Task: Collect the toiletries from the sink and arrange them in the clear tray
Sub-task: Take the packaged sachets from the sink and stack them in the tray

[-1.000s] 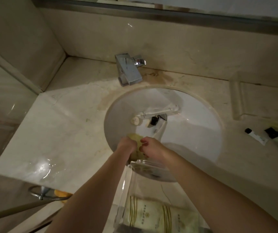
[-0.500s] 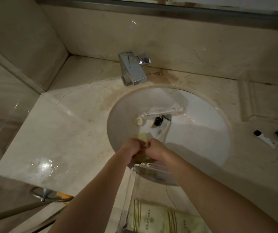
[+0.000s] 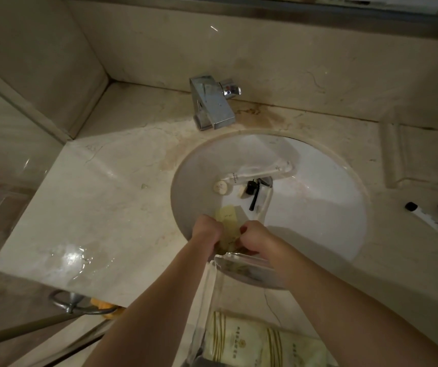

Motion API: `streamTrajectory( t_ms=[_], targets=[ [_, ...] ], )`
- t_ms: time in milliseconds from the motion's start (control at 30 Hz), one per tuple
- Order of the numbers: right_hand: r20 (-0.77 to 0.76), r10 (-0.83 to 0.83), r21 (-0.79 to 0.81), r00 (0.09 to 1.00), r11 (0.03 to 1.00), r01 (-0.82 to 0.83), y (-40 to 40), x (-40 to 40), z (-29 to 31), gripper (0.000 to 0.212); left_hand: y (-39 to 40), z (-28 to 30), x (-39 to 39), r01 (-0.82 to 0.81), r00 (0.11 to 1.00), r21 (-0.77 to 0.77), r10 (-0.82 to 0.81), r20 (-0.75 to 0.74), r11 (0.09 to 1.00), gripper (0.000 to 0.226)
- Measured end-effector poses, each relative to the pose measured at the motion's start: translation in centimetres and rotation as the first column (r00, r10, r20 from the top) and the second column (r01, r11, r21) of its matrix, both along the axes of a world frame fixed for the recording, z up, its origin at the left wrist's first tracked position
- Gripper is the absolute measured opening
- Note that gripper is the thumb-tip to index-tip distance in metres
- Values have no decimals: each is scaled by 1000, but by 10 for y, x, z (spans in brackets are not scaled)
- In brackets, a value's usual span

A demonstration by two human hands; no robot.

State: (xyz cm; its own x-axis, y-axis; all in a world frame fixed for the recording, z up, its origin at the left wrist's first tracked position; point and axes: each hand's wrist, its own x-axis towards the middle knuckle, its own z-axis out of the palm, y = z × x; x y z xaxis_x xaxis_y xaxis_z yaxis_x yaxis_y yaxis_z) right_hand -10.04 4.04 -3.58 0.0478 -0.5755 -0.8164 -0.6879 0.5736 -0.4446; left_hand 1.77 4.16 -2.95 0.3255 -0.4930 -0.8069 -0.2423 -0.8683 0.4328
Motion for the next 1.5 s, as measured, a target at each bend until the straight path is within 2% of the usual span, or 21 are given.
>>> streamTrajectory(
  t_ms=[100, 167, 267, 367, 500, 633, 767, 900, 967, 1100, 1233, 1333, 1467, 1500],
  targets=[
    [13, -36, -19, 999, 999, 37, -1, 0, 4, 22, -3, -8, 1, -82, 990, 19, 83, -111, 996, 41],
    [19, -48, -35, 999, 998, 49, -2, 2, 5, 28, -1, 10, -5, -81, 975, 24, 84, -206, 996, 37],
    [24, -46, -42, 999, 998, 47, -3, 3, 7, 43, -3, 25, -11, -83, 963, 8, 83, -257, 996, 34],
    [-12, -12, -70, 1000, 997, 11, -1, 1, 10, 56, -3, 25, -16, -64, 963, 68, 80, -256, 996, 41],
    [-2, -38, -120, 999, 992, 37, 1, -8, 8, 48, -1, 21, -18, -10, 978, 33, 17, -210, 999, 43],
    [18, -76, -178, 997, 981, 78, 0, -13, 13, 39, 1, 19, -14, -4, 980, 22, 8, -198, 1000, 30],
    [18, -67, -202, 998, 977, 69, -2, -15, 18, 45, 0, 15, -12, -20, 972, 2, 20, -233, 1000, 24],
    [67, -46, -252, 997, 966, 62, -2, -20, 26, 26, -1, 20, -9, -59, 957, -23, 50, -287, 998, 5],
    [119, -49, -277, 992, 958, 80, -2, -21, 31, 22, -2, 23, -7, -91, 946, -37, 75, -315, 995, 8],
    [223, -62, -274, 973, 954, 123, 1, -27, 44, 31, -4, 34, -2, -133, 910, -81, 89, -406, 988, 8],
    [338, -116, -266, 934, 940, 212, 7, -37, 63, 20, -6, 57, 6, -120, 883, -170, 27, -469, 978, 15],
    [406, -141, -287, 903, 919, 272, 15, -47, 80, 21, -4, 75, 10, -93, 831, -250, -63, -552, 964, 28],
    [404, -65, -318, 913, 925, 206, 30, -66, 104, 19, -2, 98, 19, -322, 776, -275, 86, -625, 906, 21],
    [394, -43, -323, 918, 929, 182, 35, -71, 110, 19, -1, 104, 23, -312, 783, -291, 72, -618, 904, 23]
  ],
)
